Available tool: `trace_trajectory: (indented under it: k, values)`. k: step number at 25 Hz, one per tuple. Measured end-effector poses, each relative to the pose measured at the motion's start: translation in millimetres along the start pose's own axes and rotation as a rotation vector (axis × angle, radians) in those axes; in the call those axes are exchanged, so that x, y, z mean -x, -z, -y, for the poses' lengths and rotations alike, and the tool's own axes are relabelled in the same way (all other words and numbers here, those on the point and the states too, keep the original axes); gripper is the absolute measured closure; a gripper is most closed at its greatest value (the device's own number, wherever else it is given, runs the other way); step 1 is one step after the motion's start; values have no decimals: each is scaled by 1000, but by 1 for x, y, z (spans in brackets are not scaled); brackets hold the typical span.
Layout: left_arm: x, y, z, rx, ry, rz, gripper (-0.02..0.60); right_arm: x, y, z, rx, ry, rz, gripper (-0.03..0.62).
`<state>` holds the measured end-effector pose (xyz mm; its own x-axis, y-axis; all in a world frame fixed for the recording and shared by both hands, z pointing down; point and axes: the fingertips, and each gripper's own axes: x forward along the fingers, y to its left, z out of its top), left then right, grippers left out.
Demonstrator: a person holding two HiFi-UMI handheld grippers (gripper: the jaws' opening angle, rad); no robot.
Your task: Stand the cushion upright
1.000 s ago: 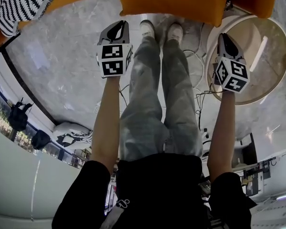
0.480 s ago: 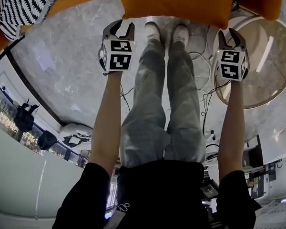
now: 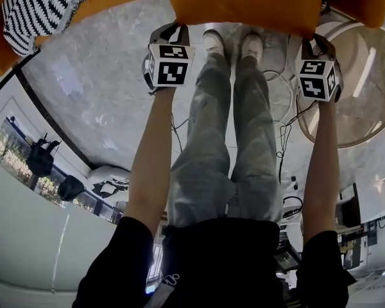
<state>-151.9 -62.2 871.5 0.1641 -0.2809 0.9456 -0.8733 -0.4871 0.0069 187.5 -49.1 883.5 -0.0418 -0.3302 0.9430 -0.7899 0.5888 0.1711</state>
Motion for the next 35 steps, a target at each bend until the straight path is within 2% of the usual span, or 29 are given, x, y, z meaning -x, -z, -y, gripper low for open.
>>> trace_trajectory:
  k: [5, 10, 12, 22, 35]
  values:
    - [0, -1, -6, -29, -12, -1, 557, 1, -10, -5, -62, 14, 25, 565]
    - [14, -9, -3, -28, -5, 25, 565, 15, -13, 1, -279, -41, 80, 577]
    - [22, -14, -1, -6, 3, 45, 566, 23, -14, 4, -335, -61, 101, 579]
    - [69, -48, -5, 90, -3, 142, 566, 70, -40, 26, -385, -71, 192, 580]
    - [141, -114, -21, 143, -18, 277, 566, 142, -93, 69, -438, -64, 336, 580]
